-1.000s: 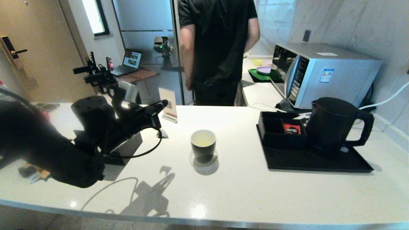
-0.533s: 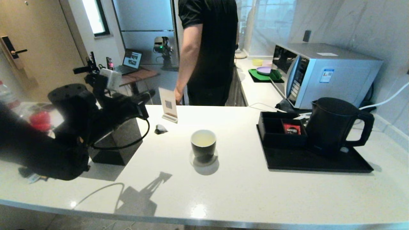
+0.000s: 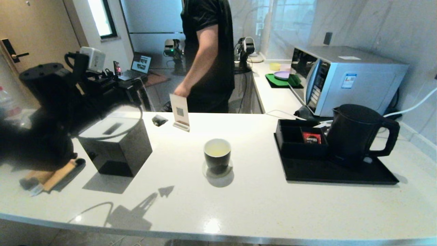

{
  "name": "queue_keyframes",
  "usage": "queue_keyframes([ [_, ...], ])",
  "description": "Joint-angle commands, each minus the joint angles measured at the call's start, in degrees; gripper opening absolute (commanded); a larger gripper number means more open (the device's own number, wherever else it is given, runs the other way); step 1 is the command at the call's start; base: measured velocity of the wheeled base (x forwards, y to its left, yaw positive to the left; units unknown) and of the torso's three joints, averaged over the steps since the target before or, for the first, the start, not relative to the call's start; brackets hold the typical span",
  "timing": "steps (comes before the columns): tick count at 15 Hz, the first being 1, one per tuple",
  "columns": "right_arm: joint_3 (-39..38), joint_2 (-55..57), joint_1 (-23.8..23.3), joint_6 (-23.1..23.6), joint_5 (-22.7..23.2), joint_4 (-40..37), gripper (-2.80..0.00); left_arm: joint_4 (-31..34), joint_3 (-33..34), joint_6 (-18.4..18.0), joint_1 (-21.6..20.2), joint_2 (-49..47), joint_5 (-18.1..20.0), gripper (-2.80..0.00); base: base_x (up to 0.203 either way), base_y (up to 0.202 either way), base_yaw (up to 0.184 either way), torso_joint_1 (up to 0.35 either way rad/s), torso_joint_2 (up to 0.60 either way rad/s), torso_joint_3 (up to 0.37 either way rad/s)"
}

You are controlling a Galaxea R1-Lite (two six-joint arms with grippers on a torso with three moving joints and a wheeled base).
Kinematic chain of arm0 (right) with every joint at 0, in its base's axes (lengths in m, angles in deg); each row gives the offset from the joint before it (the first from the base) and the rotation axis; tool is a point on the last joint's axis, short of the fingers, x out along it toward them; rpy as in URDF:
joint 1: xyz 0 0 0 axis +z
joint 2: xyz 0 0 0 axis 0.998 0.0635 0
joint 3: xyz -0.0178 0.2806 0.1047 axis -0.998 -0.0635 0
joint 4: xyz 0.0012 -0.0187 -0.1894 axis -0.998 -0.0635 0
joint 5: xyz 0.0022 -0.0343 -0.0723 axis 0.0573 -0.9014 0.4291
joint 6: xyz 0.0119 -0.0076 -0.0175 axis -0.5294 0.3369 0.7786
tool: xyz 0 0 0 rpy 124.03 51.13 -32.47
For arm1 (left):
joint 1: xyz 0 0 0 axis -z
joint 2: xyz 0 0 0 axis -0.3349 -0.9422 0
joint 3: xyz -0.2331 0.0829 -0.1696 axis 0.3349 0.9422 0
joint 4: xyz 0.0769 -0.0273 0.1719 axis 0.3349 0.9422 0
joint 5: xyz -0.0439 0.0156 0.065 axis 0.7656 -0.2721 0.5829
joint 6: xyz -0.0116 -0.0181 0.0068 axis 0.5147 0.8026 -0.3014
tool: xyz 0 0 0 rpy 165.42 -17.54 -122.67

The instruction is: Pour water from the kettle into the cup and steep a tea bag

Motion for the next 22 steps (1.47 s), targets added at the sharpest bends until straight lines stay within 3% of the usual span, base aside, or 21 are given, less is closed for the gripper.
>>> queue_keyframes([
  [1, 0.0, 0.05, -0.02, 0.04, 0.04, 0.01, -2.8, 2.03, -3.07, 0.04, -2.08, 0.08, 1.43, -2.8, 0.0, 0.0, 0.0, 0.0, 0.0, 0.0],
  [9, 0.0, 0.26, -0.11, 0.04, 0.03, 0.01, -2.8, 9.34, -4.69, 0.02, -7.02, 1.29, 2.93, -2.8, 0.0, 0.0, 0.0, 0.0, 0.0, 0.0],
  [12, 0.0, 0.23, -0.08, 0.04, 0.03, 0.01, -2.8, 10.15, -5.3, 0.02, -9.68, 1.21, 4.98, -2.8, 0.0, 0.0, 0.0, 0.0, 0.0, 0.0],
  [22, 0.0, 0.15, -0.02, 0.04, 0.03, 0.01, -2.8, 12.5, -5.13, 0.02, -15.54, -0.37, 5.47, -2.8, 0.0, 0.0, 0.0, 0.0, 0.0, 0.0],
])
